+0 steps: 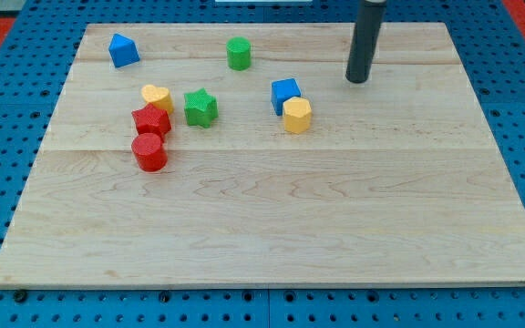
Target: Move red circle closer to green star
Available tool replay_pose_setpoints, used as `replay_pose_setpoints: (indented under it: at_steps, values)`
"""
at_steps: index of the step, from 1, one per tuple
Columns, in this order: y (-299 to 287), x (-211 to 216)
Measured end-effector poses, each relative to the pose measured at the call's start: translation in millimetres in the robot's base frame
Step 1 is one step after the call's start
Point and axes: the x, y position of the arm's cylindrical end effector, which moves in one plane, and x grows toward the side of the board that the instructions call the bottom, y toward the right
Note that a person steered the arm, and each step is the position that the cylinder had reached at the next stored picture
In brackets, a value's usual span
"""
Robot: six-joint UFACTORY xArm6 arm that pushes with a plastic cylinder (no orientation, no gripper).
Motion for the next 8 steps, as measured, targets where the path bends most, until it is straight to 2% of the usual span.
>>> replay_pose_setpoints:
  at_steps: [1, 2, 4, 5, 8]
  values:
    - [-6.7, 86.1]
    - [-68.5, 154.8]
    - [-322.4, 146.5]
    - [-345.9, 133.3]
    - [-208.4, 127.4]
